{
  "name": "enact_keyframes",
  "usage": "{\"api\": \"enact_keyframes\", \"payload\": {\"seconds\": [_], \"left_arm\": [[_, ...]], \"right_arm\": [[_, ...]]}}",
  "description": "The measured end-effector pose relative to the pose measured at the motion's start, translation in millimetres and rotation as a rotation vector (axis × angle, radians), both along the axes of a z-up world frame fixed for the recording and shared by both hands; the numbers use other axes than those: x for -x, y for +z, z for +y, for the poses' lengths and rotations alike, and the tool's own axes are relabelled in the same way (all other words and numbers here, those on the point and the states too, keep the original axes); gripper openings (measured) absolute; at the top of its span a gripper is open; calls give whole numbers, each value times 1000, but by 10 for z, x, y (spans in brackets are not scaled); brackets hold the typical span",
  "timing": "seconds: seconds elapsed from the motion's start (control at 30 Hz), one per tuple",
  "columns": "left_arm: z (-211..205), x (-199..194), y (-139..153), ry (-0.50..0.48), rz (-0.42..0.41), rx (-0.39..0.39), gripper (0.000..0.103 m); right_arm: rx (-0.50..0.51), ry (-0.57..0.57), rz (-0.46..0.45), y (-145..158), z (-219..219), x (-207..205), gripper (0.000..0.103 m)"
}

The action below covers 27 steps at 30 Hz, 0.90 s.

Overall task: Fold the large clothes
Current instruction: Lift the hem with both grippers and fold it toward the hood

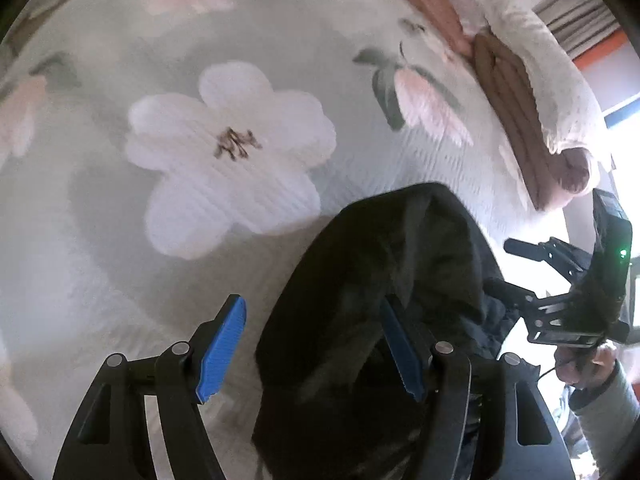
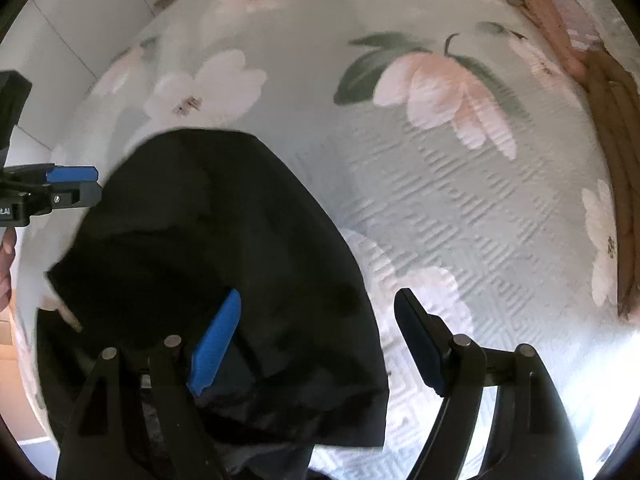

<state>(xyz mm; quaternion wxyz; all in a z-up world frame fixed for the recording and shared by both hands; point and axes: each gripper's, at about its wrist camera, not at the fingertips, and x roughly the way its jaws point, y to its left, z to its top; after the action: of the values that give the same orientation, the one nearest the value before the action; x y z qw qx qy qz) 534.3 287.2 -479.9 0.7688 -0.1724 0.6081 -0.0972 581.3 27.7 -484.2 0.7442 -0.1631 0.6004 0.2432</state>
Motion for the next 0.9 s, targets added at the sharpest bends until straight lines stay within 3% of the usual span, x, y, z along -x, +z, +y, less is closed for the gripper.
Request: {"api": "enact_keyframes", "payload": {"seconds": [0.2, 0.3, 0.33, 0.4, 0.43, 0.47, 0.6, 0.67, 0.9], "left_arm": [[-66, -116, -388, -6, 29, 18, 71], [-69, -118, -458, 9, 17, 15, 70], [-106, -107, -449, 8, 6, 0, 57], [-175, -95, -445, -15, 3, 26, 19], [-206, -50, -389, -17, -18, 11, 17], [-233, -6, -323, -24, -39, -14, 15], [-394, 353, 188, -45, -154, -56, 10], [-460, 602, 499, -40, -206, -67, 10], [-860, 1802, 1429, -46, -350, -178, 10]], "right_arm": [[7, 22, 26, -282, 64, -62, 81], [-39, 18, 90, -400, 97, -135, 78], [-60, 15, 112, -421, 106, -148, 68], [-75, 22, 109, -418, 123, -132, 54], [-82, 41, 89, -368, 133, -84, 33], [-86, 57, 77, -304, 132, -23, 23], [-80, 90, -17, 53, 89, 258, 18], [-90, 93, -85, 376, 21, 510, 17], [-111, 42, -279, 1357, -270, 1610, 17]]}}
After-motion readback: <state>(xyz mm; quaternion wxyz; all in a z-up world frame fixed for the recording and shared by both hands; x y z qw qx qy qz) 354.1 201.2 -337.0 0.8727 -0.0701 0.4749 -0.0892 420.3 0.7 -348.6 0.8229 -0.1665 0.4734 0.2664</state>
